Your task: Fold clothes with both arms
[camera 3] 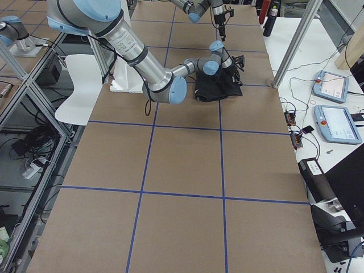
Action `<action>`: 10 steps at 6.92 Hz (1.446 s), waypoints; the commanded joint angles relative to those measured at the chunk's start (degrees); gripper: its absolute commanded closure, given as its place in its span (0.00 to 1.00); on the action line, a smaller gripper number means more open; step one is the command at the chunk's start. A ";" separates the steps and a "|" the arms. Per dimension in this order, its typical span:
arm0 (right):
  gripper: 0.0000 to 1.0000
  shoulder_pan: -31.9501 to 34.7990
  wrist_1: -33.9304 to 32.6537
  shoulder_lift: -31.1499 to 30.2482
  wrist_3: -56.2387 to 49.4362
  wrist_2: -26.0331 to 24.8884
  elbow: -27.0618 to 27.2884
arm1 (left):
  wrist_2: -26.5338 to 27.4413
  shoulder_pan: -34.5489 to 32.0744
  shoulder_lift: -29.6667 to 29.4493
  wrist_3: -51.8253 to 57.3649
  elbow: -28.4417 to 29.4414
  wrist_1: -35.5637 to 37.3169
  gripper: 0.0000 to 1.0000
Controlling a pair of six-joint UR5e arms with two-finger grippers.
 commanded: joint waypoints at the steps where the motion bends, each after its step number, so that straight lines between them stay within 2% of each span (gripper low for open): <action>1: 1.00 1.83 1.12 1.45 -1.12 4.25 -0.90 | -0.02 -0.07 0.37 -0.02 -0.33 0.04 0.00; 2: 1.00 3.75 0.68 1.01 -2.43 10.47 0.76 | -0.11 -0.16 0.37 0.07 -0.33 0.30 0.00; 3: 0.69 5.34 -2.63 -1.43 -2.79 17.14 4.78 | -0.11 -0.85 0.63 0.33 -1.20 1.78 0.00; 4: 0.01 5.61 -7.18 -3.63 -5.58 19.39 10.04 | -0.11 -1.47 2.28 1.73 -5.03 8.24 0.00; 6: 0.01 9.28 -23.40 -8.63 -9.88 29.20 24.25 | 0.07 -3.48 3.52 13.54 -13.90 25.61 0.00; 7: 0.01 11.57 -31.67 -13.88 -18.01 30.21 34.69 | 0.16 -6.19 6.14 22.39 -17.25 31.62 0.00; 8: 0.01 15.07 -38.54 -17.15 -24.70 34.40 41.23 | -0.02 -11.35 10.87 36.05 -19.55 34.12 0.00; 9: 0.01 18.24 -41.39 -21.71 -30.69 38.00 46.95 | -0.98 -16.54 15.44 44.89 -19.66 34.40 0.00; 10: 0.01 20.36 -41.59 -27.93 -35.18 39.87 51.79 | -5.25 -21.46 19.83 49.68 -18.97 34.23 0.00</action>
